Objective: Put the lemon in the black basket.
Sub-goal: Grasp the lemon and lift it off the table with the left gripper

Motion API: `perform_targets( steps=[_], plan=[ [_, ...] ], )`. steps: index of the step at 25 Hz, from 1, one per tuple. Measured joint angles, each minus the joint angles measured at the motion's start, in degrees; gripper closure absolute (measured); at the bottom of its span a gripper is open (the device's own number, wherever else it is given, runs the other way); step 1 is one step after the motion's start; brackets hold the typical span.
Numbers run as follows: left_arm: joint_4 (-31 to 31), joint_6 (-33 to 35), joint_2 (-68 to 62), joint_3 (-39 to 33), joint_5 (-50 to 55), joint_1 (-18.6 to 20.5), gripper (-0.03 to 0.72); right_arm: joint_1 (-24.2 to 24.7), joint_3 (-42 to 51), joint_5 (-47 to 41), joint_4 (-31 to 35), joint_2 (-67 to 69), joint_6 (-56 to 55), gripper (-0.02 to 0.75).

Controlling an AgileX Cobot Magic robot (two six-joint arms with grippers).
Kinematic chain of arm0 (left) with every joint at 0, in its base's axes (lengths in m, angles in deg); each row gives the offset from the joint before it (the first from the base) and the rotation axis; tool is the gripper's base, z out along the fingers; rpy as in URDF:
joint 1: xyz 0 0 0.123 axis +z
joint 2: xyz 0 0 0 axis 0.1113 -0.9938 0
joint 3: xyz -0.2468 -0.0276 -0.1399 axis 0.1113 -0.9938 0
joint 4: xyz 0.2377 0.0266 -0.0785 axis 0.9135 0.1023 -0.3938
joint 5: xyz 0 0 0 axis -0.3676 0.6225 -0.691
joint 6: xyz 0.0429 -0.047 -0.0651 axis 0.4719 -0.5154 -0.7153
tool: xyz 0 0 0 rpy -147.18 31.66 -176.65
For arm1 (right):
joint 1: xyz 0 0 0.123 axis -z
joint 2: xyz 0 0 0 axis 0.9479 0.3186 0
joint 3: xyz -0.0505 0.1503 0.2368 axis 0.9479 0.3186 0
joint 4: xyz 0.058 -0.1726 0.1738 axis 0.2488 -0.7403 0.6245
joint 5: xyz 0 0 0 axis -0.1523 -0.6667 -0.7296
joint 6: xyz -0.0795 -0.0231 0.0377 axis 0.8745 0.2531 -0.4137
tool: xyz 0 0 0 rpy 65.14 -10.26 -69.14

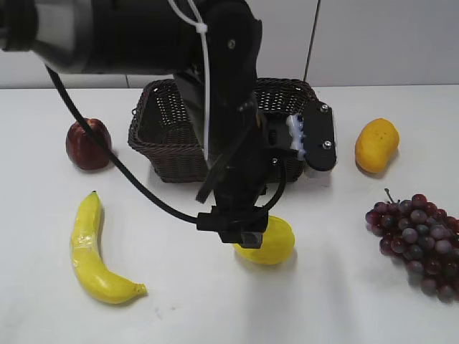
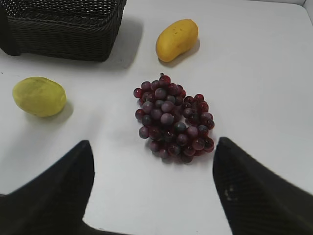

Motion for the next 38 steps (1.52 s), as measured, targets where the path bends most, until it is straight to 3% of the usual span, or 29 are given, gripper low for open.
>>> perform_targets(
  steps=[16,38],
  plan=[
    [1.2,2.6,-9.2,1.0,-8.7,0.0,0.095,0.0,0.0,0.0,0.0,0.0,0.0,0.167],
    [1.5,1.2,-8.6,1.7,-4.7,0.0,0.134,0.0,0.0,0.0,0.0,0.0,0.0,0.167]
  ],
)
